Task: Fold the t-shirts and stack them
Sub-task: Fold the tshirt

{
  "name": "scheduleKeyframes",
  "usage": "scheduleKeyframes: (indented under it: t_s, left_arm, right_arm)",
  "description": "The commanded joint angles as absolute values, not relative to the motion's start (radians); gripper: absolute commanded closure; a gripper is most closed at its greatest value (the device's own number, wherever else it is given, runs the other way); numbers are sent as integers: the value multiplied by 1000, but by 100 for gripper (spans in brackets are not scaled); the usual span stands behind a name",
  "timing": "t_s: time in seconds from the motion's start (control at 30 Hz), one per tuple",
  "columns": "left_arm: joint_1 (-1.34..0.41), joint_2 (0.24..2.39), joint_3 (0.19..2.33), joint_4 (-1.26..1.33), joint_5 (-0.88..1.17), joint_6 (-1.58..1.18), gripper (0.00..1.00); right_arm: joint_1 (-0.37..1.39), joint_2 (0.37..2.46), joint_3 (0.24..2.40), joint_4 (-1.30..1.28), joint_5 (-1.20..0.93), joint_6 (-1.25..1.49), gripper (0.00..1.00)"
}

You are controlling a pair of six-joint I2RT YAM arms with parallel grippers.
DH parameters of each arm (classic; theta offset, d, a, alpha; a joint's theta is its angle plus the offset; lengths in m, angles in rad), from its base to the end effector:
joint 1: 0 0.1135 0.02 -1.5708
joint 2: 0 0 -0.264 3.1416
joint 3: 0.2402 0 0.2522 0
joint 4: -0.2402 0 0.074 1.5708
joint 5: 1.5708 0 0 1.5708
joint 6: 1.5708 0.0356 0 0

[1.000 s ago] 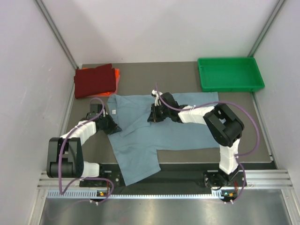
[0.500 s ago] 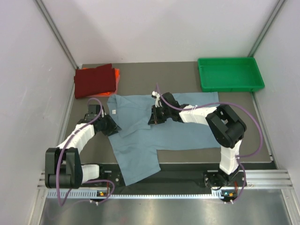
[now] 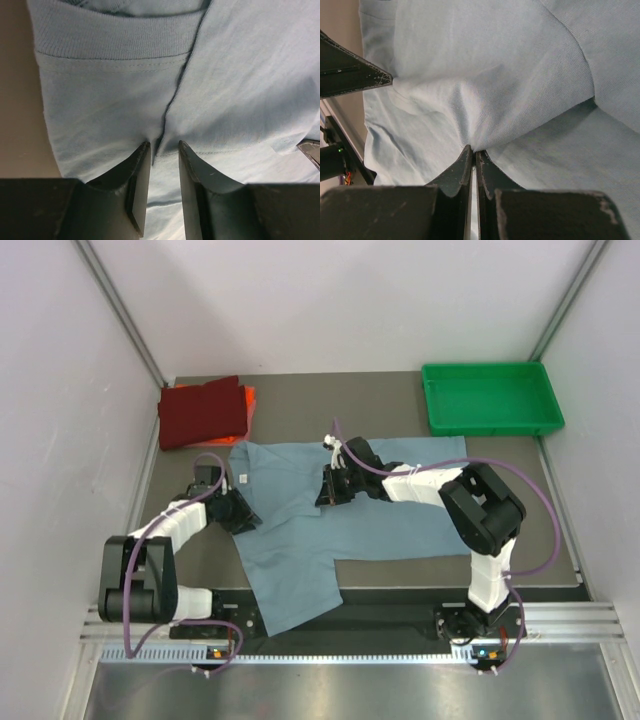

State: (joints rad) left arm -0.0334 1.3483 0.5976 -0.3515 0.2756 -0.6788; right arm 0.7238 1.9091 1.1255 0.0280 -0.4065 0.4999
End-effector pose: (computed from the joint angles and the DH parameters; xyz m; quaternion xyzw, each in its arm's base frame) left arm 0.2302 -0.0174 0.1512 -0.2753 0.9238 -0.2054 0.1690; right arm 0.2913 0.2762 0.1590 -0.1800 0.8846 0.3747 0.2114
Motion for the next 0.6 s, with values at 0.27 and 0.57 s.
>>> scheduleKeyframes:
  t_s: [0.27, 0.57]
  left_arm:
    - [-52, 1370, 614, -307, 261, -687, 89]
    - [-75, 1276, 672, -452, 218, -735, 100]
  right_arm:
    - [721, 1882, 1123, 38, -417, 497, 100]
    - [709, 1847, 1127, -26, -411, 482, 100]
